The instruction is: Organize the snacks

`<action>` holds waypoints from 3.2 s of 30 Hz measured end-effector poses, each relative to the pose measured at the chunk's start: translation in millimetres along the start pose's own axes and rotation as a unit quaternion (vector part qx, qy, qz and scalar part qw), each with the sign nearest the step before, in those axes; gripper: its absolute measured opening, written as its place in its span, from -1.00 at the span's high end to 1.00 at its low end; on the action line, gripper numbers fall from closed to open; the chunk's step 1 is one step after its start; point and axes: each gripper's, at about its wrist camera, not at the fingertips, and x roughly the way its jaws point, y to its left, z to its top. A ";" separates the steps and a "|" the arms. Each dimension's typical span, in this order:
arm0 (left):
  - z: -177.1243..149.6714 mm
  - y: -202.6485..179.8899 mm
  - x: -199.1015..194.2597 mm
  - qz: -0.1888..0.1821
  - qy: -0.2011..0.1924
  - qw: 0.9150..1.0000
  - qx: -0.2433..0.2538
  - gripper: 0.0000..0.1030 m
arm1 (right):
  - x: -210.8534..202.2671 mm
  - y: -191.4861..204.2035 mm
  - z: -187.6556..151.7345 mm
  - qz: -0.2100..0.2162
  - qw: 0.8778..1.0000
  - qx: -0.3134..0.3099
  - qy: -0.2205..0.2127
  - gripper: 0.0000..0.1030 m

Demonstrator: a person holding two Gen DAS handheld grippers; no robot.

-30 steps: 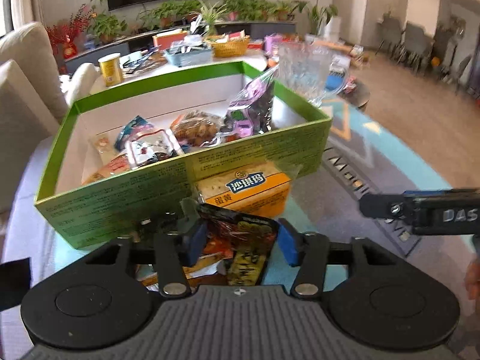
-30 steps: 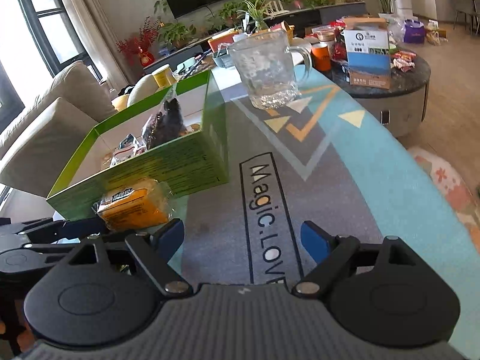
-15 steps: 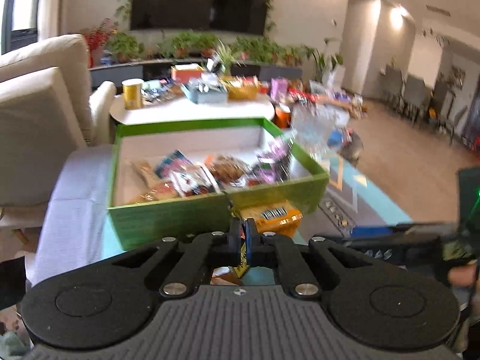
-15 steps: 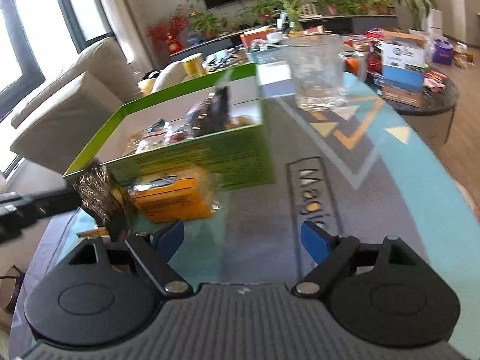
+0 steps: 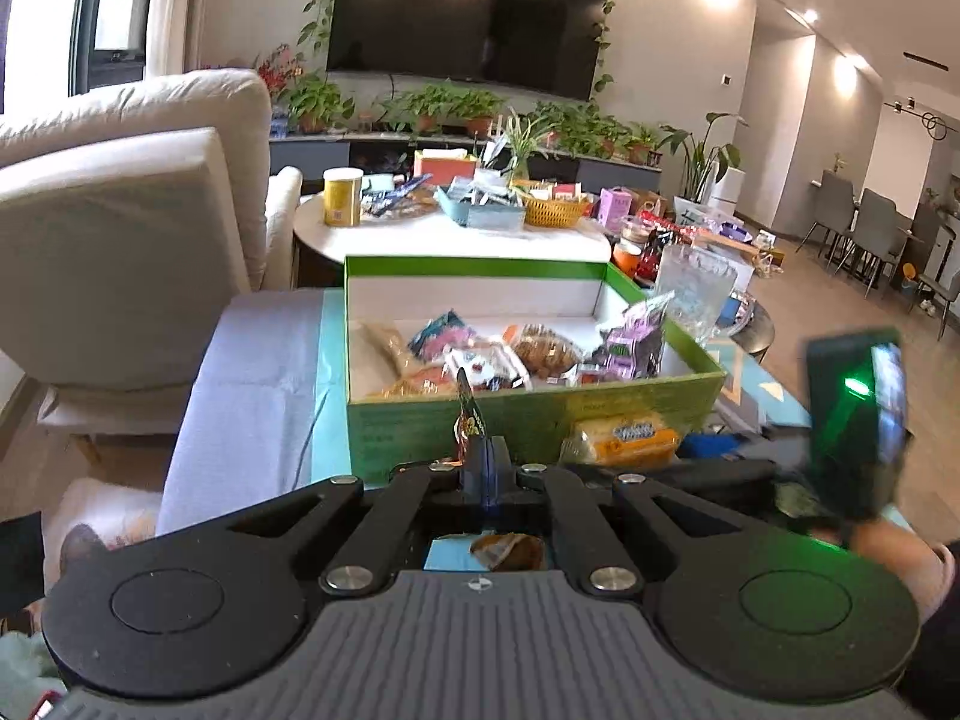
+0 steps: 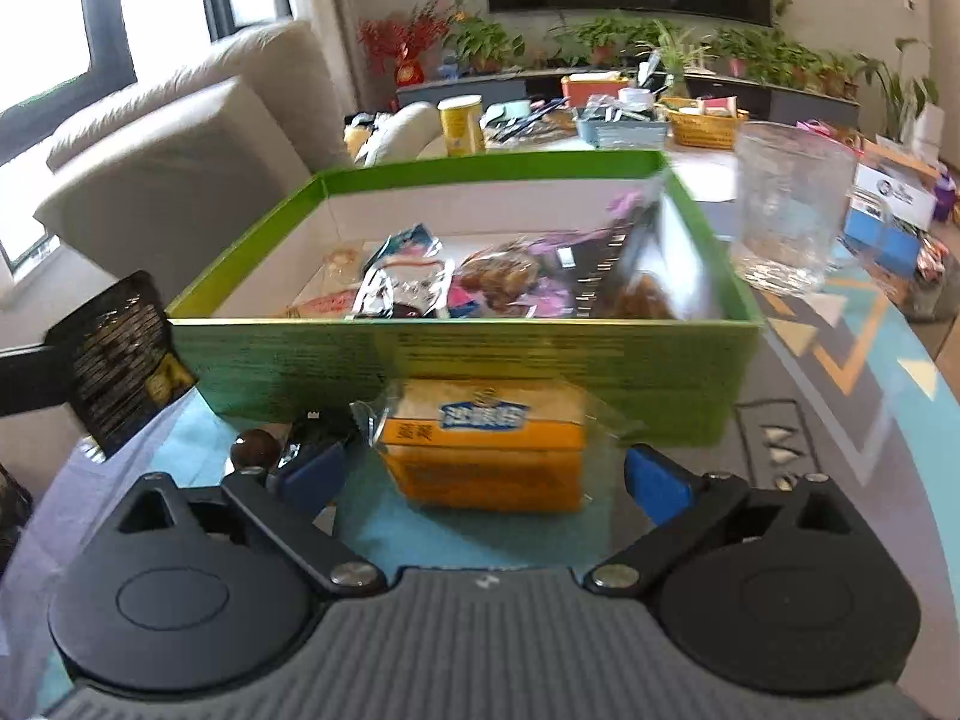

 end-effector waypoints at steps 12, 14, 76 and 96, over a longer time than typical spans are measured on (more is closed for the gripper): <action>-10.6 -1.0 5.6 -0.025 0.009 1.000 -0.007 0.99 | -12.9 -8.2 1.4 -0.022 0.999 0.017 -0.026 -0.26; -8.5 -4.1 6.2 -0.031 0.006 1.000 -0.002 0.99 | -29.3 -8.5 2.9 -0.019 0.999 0.014 -0.041 -0.26; 77.5 5.2 100.4 0.012 0.019 0.997 -0.071 0.12 | -5.7 -31.3 82.8 0.004 0.995 0.079 -0.067 -0.27; 57.6 9.9 87.7 0.013 0.039 0.996 -0.074 0.07 | -14.6 -36.1 80.0 0.007 0.993 0.091 -0.077 -0.27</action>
